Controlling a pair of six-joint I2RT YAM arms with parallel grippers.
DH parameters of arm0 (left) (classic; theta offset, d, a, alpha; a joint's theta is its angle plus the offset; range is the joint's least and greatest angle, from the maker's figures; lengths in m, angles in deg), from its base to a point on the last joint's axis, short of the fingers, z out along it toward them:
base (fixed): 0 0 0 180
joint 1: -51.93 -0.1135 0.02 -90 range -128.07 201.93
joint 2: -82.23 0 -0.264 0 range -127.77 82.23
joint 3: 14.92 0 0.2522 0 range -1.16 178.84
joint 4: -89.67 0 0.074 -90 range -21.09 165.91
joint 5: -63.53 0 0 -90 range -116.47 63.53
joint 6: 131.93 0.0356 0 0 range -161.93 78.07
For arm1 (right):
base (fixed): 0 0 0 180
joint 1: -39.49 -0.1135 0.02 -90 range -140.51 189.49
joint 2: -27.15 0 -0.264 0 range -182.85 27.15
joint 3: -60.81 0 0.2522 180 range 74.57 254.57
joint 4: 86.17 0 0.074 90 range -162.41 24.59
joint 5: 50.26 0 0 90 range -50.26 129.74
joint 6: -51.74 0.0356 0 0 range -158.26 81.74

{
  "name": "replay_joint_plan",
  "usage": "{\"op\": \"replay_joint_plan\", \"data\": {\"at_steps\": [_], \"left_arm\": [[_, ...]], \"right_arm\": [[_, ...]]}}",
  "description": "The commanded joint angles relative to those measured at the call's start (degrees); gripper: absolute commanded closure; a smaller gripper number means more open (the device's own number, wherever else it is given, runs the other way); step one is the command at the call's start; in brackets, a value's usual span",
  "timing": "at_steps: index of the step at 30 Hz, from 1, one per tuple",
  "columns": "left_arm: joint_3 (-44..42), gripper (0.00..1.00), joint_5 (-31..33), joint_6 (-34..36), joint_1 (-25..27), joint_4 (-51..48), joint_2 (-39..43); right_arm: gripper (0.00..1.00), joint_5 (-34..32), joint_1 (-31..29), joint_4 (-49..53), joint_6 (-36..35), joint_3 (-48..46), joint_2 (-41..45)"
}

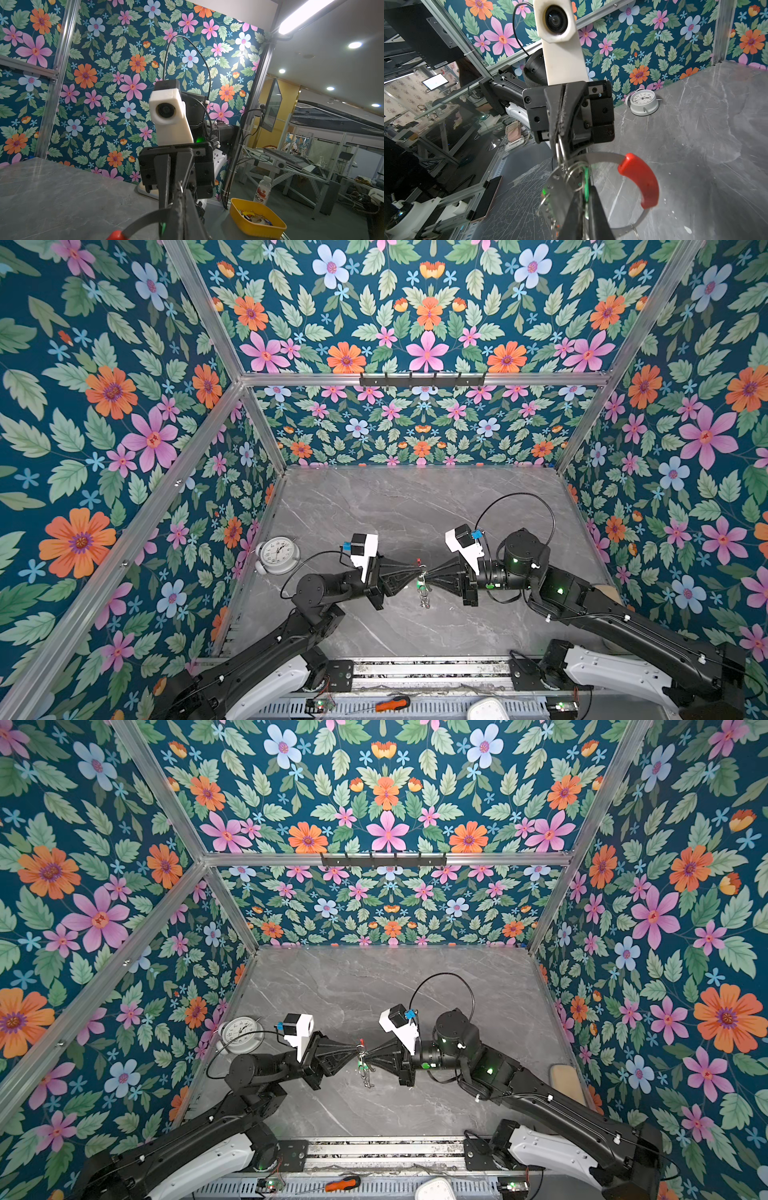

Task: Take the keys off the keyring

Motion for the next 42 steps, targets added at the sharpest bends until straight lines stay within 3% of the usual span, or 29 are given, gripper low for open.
{"op": "replay_joint_plan", "data": {"at_steps": [1, 7, 12, 21, 31, 34, 39, 42], "left_arm": [[0.4, 1.0, -0.6, 1.0, 0.0, 1.2, 0.6], [-0.3, 1.0, -0.8, 0.7, 0.0, 2.8, 0.9], [-0.5, 1.0, -1.4, -0.8, -0.1, 5.9, -0.2], [-1.1, 1.0, -3.2, -3.1, 0.0, 10.3, -1.2], [-1.3, 1.0, -3.8, -3.7, 0.0, 11.3, -1.5], [-1.3, 1.0, -4.1, -3.8, -0.1, 11.5, -1.5], [-1.5, 1.0, -4.3, -4.2, 0.0, 12.0, -1.7], [-1.6, 1.0, -4.2, -4.2, 0.0, 12.2, -1.8]], "right_arm": [[0.64, -2.5, 0.0, 3.1, -1.2, 0.8, 2.2], [0.56, -5.6, 0.0, 0.6, -0.5, 1.3, 7.3], [0.56, -2.3, 0.0, -7.7, 2.3, 1.9, 6.0], [0.66, 3.7, -0.9, -11.8, 3.7, 2.7, 1.1], [0.78, 2.5, -2.7, -8.5, 1.2, 2.6, 0.6], [0.77, 0.6, -2.7, -8.3, 1.0, 2.0, 1.0], [0.66, -1.9, -2.7, -8.1, 0.5, 1.3, 1.8], [0.68, -0.7, -2.7, -7.9, 0.6, 1.4, 1.4]]}}
